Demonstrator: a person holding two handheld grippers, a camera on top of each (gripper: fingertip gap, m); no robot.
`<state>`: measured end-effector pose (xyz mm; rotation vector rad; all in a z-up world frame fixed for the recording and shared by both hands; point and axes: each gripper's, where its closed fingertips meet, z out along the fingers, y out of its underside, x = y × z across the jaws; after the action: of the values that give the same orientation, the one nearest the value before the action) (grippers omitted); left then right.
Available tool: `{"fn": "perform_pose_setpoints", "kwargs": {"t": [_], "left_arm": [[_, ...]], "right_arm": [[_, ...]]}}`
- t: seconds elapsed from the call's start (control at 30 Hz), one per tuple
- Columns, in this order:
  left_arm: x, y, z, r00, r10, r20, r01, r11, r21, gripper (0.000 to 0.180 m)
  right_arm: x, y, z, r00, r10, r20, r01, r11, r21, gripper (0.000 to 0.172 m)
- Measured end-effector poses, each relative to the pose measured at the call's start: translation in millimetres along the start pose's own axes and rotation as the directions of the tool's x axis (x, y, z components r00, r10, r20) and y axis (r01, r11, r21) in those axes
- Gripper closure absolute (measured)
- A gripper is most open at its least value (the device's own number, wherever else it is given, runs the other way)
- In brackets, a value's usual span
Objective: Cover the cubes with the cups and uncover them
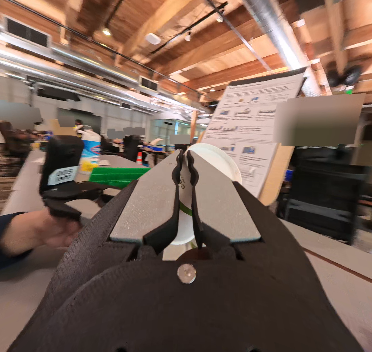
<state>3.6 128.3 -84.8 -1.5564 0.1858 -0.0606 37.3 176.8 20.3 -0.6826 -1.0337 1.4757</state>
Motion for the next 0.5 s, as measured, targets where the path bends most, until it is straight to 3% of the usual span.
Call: {"fn": "perform_pose_setpoints", "kwargs": {"t": [0.17, 0.27, 0.33, 0.5], "left_arm": [[-0.4, -16.4, -7.7, 0.997, -0.067, -0.042, 0.070, 0.994, 0.079, 0.132], [3.0, -32.2, -17.6, 0.996, -0.034, -0.079, 0.047, 0.985, 0.167, 0.161], [-5.8, -45.8, -27.1, 0.999, -0.036, -0.041, 0.045, 0.968, 0.248, 0.171], [-20.2, -52.2, -37.0, 0.999, -0.043, 0.014, 0.037, 0.960, 0.278, 0.167]], "right_arm": [[-31.0, 6.1, 5.7, 0.978, 0.109, 0.180, -0.107, 0.994, -0.021, 0.171], [-37.1, 12.2, 5.4, 0.973, 0.088, 0.215, -0.078, 0.995, -0.054, 0.172], [-41.1, 13.7, 2.4, 0.967, 0.051, 0.249, -0.035, 0.997, -0.066, 0.172], [-44.7, 26.3, 3.1, 0.965, -0.028, 0.261, 0.062, 0.990, -0.123, 0.172]]}}
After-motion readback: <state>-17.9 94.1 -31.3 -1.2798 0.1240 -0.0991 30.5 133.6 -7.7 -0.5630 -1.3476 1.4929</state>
